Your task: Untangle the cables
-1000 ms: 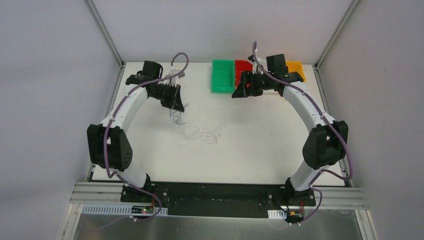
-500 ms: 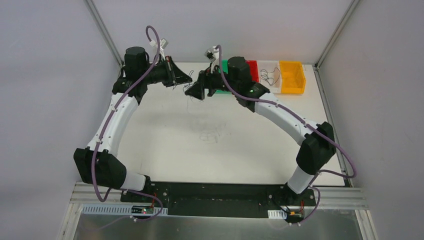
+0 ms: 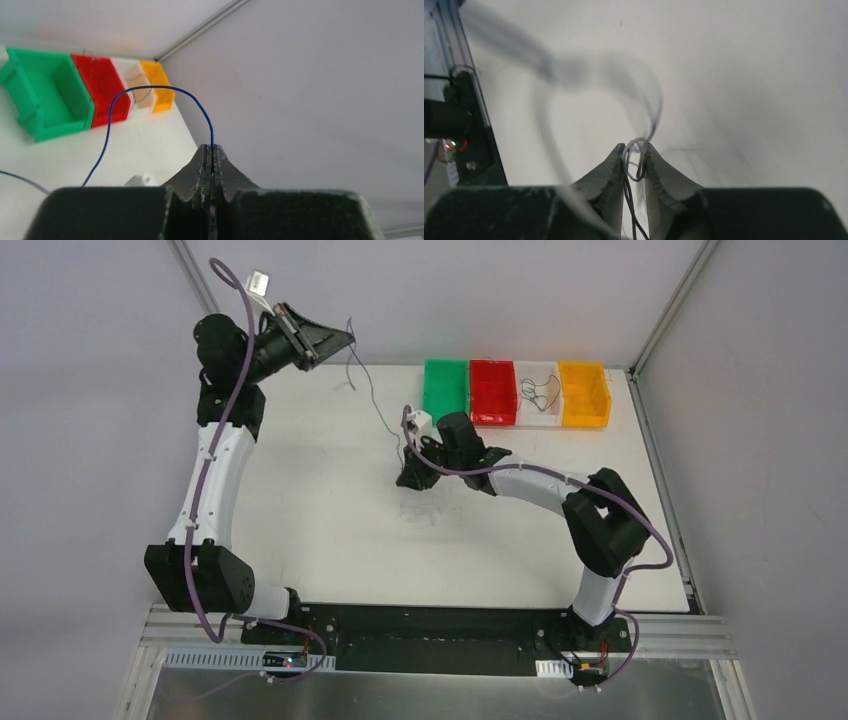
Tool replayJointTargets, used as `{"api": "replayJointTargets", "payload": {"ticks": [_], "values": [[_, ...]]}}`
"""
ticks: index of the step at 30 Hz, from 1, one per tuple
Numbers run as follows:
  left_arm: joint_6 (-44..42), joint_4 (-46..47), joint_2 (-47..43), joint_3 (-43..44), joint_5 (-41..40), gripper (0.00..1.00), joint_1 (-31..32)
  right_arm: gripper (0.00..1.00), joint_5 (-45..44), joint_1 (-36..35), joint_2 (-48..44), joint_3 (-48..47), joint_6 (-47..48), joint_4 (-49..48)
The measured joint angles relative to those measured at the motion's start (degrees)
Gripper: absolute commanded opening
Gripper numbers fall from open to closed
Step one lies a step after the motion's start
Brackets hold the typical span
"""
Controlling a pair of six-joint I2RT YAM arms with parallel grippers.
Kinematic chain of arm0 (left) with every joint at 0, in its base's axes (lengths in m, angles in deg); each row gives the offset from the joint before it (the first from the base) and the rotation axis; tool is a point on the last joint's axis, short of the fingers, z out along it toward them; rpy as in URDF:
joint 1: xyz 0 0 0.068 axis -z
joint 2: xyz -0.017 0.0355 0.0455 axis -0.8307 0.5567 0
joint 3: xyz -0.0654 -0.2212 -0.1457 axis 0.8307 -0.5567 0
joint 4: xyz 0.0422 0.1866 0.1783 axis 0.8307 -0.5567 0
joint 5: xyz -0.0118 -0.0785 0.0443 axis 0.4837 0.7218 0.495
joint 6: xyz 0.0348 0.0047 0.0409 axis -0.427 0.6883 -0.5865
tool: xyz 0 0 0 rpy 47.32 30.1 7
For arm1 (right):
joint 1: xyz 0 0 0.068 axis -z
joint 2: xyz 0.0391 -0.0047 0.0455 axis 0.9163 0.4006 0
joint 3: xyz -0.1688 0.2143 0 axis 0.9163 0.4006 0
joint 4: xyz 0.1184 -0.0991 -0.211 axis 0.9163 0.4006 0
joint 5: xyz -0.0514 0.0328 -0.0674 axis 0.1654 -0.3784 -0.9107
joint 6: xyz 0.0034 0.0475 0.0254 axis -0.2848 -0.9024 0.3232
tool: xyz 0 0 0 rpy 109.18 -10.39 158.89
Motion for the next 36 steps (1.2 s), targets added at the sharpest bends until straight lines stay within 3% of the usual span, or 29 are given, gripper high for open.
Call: {"api": "replayJointTargets", "payload": {"ticks": [5,10,18,25,36], "values": [[3.82,6.19,0.55,6.49,0.76,0.0,-3.52,0.37,0.59,0.02,1.44,5.01,5.25,6.67],[4.59,9.35,0.37,8.46,2.75,0.0,-3.65,0.68,2.14,0.98,0.79,5.09,8.07,12.68],[3.98,7.15,-1.2,4.46,4.26,0.0,-3.23,0.99,2.58,3.76,-9.11,-3.52,8.0,21.9],[2.6,4.31,-2.97,-3.72,7.76,0.0,4.11,0.99,2.82,4.46,-22.56,-11.23,8.39,16.17],[-3.17,2.51,-2.97,-5.92,18.93,0.0,12.04,0.99,3.06,4.0,-20.7,-15.04,10.1,12.22]]}}
